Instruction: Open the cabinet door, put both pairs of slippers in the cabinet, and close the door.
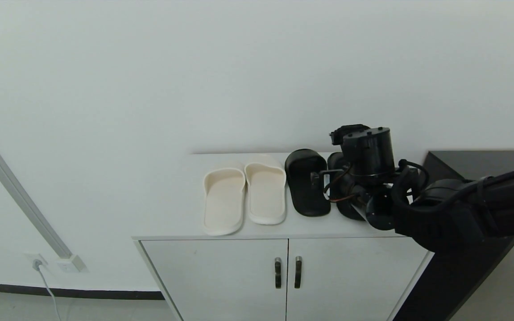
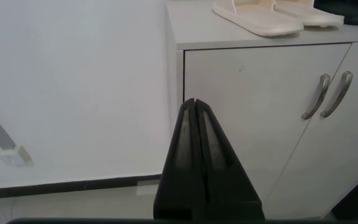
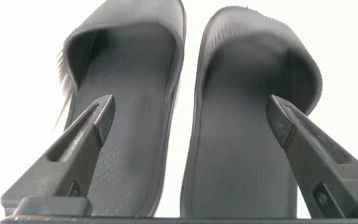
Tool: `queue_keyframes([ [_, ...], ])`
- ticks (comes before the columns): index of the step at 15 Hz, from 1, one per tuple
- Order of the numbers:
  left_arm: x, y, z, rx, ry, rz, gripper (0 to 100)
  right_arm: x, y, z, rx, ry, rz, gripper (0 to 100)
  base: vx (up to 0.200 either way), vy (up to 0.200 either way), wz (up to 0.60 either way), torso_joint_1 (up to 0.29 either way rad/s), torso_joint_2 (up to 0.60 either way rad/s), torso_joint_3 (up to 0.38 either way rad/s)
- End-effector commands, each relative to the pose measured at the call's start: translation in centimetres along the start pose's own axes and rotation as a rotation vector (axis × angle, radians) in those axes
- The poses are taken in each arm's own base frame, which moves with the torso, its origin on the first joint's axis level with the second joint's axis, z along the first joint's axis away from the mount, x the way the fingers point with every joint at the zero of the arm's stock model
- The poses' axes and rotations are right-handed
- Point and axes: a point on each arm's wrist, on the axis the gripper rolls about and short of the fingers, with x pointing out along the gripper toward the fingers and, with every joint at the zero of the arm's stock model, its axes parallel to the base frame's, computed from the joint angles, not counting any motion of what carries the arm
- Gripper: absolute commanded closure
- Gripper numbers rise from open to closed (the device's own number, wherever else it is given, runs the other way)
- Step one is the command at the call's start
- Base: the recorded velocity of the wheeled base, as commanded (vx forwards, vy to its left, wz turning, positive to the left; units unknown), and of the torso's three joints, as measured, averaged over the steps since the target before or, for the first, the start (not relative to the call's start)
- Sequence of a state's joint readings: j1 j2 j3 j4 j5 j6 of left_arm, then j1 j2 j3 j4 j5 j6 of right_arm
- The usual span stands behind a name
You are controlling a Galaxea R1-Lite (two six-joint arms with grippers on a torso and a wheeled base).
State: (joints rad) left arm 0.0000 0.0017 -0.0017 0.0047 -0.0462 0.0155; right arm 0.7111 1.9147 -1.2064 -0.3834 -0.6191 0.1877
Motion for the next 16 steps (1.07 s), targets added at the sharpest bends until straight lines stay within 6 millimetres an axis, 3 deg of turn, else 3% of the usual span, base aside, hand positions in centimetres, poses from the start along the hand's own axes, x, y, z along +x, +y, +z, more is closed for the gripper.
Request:
queue_keyframes([
  [1,0.0,0.0,0.0,0.0,0.001,0.0,100,0.1,0.3,1.1,0.072,0.024,0.004,0,0.0,0.0,0.0,0.0,0.0,0.0],
  [6,0.0,0.0,0.0,0.0,0.001,0.0,100,2.2,0.3,0.0,0.131,0.105,-0.003,0,0.0,0.0,0.0,0.0,0.0,0.0],
  [13,0.0,0.0,0.0,0.0,0.001,0.0,100,6.4,0.9,-1.9,0.062,0.016,-0.014,0,0.0,0.0,0.0,0.0,0.0,0.0],
  [16,0.0,0.0,0.0,-0.002,0.001,0.0,100,8.2,0.7,-1.4,0.061,-0.034,-0.038,0,0.0,0.0,0.0,0.0,0.0,0.0],
])
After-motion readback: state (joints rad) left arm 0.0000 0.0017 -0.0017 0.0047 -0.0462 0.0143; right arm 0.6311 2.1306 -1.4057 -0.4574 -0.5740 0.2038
